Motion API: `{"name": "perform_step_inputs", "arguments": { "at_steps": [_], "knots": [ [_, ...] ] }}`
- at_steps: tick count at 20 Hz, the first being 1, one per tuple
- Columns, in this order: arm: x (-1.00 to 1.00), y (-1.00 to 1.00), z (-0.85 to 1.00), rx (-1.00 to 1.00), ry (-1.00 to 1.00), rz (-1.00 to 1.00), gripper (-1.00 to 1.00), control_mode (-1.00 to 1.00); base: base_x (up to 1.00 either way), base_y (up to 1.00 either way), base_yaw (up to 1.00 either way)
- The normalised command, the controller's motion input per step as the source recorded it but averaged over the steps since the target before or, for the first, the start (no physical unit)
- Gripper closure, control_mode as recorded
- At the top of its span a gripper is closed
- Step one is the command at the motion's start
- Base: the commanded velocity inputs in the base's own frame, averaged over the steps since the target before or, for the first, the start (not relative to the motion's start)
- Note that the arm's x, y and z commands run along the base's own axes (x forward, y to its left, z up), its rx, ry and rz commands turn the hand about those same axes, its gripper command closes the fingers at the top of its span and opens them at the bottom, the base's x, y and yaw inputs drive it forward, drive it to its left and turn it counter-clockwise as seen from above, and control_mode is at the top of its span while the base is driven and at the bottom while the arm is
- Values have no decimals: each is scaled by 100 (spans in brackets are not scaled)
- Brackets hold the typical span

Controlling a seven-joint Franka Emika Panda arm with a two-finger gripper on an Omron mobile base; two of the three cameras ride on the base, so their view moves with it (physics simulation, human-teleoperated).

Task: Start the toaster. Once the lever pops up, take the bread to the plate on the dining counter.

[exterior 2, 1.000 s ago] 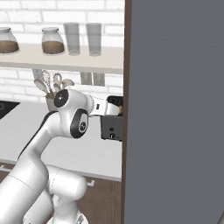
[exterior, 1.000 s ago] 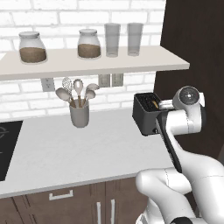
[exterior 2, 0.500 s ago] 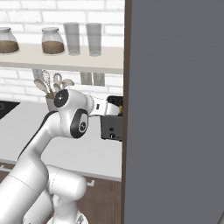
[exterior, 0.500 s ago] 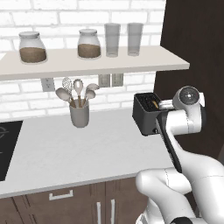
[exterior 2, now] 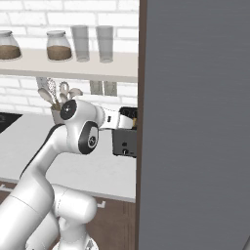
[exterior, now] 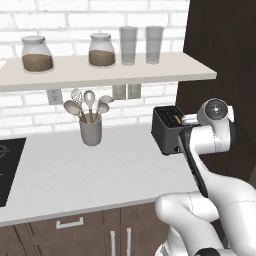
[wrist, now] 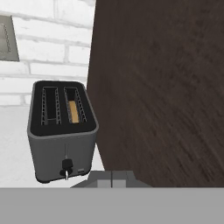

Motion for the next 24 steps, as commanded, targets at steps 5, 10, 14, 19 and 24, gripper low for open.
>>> {"name": "perform_step_inputs", "arguments": {
  "at_steps": [5,10,14,19,24],
  "knots": [
    [0,0,0,0,0,0,100,-100,0,0,0],
    [0,0,0,0,0,0,100,-100,0,0,0],
    [0,0,0,0,0,0,100,-100,0,0,0],
    [0,0,0,0,0,0,100,-100,0,0,0],
    [0,0,0,0,0,0,100,-100,0,0,0]
  ]
}}
